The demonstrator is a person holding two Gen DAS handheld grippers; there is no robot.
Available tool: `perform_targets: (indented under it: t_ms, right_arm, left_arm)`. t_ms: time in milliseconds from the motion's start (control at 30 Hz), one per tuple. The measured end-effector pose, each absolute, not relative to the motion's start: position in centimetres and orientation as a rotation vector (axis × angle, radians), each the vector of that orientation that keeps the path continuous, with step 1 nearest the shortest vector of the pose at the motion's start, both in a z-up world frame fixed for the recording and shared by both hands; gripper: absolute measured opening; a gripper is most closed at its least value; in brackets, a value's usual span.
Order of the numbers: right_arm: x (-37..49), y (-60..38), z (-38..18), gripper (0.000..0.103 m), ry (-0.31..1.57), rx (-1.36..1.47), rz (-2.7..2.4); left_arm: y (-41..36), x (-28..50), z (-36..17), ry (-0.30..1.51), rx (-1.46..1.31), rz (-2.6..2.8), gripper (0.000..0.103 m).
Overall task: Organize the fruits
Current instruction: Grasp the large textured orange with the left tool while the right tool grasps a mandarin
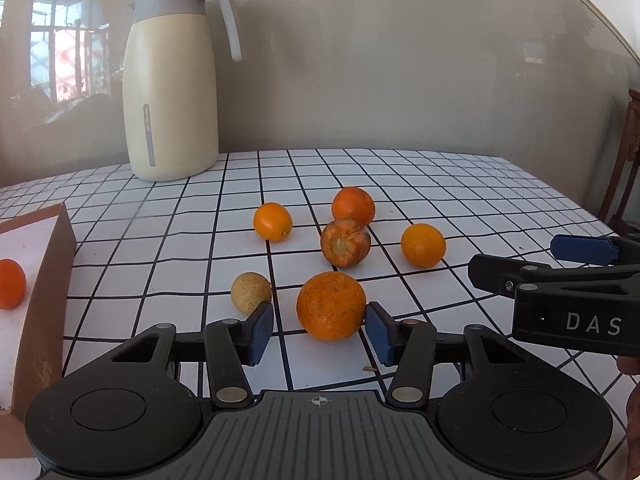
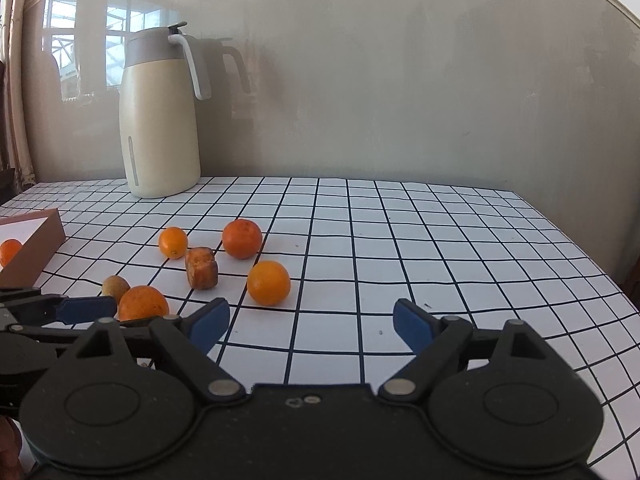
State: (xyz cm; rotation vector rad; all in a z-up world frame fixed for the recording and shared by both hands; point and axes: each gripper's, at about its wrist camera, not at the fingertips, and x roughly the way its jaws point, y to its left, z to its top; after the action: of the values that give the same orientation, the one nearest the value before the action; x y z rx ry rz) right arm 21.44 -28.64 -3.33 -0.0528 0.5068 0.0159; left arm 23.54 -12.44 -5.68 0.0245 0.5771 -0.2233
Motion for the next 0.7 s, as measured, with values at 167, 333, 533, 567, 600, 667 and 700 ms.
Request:
perform_targets:
  t_ms: [167,333,533,567,600,667,700]
  right_arm:
    - [22.1,-28.2,-3.4,0.082,0.511,-0.049,0.027]
    - [24.0,-27.7,-3.6,0.080,0.513,-0.060,0.031]
    - [25.7,-27.2,-4.1,0.075,0.540,-0.047,0.050]
    - [25.9,-27.1,-4.2,0.074,0.544,-0.048,0.054]
    - [26.1,-27.0,-4.3,0.073,0.548,-0.051,0.055]
    - [26.6,-26.8,-4.5,0.067,0.560,-0.057,0.058]
    - [26.8,-26.8,-4.5,0.066,0.565,-0.057,0.060]
  left_arm:
    - [-11.8,24.1,-5.7,0.573,0.004,-0.208,0.048]
    - [-11.4,24.6,-5.8,0.583,-0.007,-0.203,0.048]
    - [-10.4,25.0,-5.6,0.590,-0.028,-0.192,0.048]
    - [-10.3,25.1,-5.6,0.594,-0.037,-0.190,0.048]
    - [-10.2,25.2,-5.6,0.598,-0.042,-0.190,0.048]
    - [-10.2,25.3,-5.7,0.604,-0.045,-0.188,0.048]
    - [-10.2,25.3,-5.7,0.599,-0.048,-0.181,0.048]
